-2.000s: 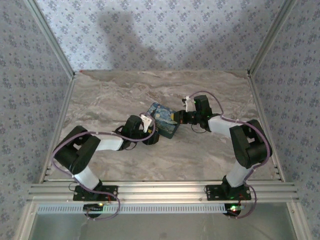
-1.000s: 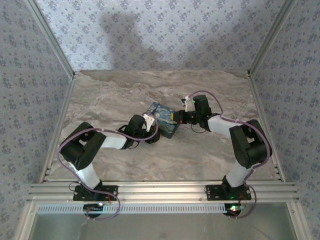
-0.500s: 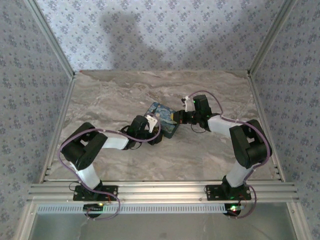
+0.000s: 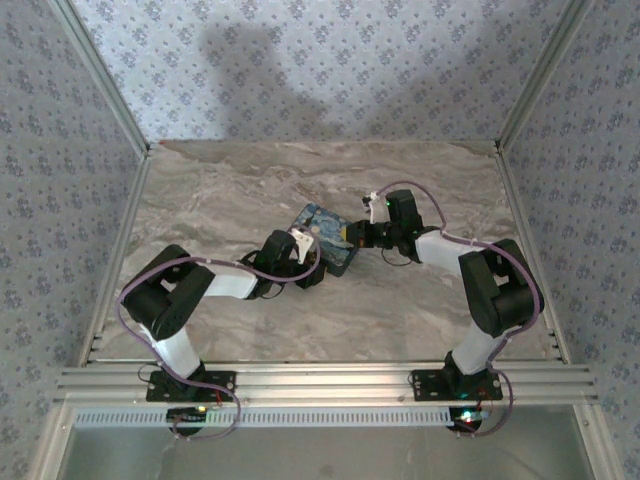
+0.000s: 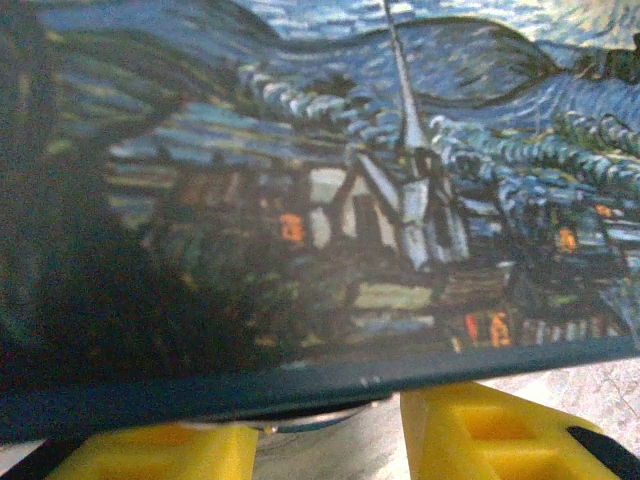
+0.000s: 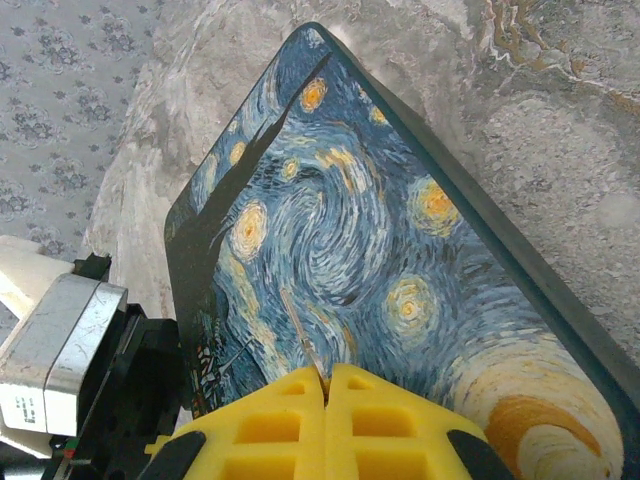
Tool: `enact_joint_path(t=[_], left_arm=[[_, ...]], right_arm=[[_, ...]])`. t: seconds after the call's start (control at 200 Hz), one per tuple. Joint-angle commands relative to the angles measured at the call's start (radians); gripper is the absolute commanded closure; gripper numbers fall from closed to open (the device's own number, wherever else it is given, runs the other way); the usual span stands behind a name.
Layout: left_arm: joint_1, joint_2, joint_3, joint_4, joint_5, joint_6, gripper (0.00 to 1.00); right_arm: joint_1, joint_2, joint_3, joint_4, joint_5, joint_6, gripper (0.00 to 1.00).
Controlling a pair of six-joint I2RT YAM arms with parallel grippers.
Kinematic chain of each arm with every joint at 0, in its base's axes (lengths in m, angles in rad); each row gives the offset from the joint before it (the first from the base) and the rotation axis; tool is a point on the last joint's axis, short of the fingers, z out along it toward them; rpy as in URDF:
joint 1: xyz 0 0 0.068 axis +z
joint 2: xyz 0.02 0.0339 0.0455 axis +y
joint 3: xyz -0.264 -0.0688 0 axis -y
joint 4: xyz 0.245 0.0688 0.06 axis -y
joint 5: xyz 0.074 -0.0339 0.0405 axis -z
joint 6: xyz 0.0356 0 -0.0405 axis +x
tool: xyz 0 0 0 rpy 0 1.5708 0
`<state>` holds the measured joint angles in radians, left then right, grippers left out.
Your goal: Unlock the padlock with the key
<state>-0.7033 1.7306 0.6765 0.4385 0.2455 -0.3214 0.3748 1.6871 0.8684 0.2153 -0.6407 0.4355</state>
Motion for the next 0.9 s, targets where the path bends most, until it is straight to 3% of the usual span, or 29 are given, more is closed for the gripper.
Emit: enact_joint_path(t=[0.0,0.894], left_arm=[[0.002,-0.002,0.021,0.027,-0.018,-0.033,0.59],[0.041,0.003,-0.015,0.117,0.003,-0.128,0.67]], right_arm=[[0.017,0.019,-0.003,-0.09,0.015,-0.013,1.0],[0.022,0.019,0.001,-0.096,0.018,-0.017,1.0]])
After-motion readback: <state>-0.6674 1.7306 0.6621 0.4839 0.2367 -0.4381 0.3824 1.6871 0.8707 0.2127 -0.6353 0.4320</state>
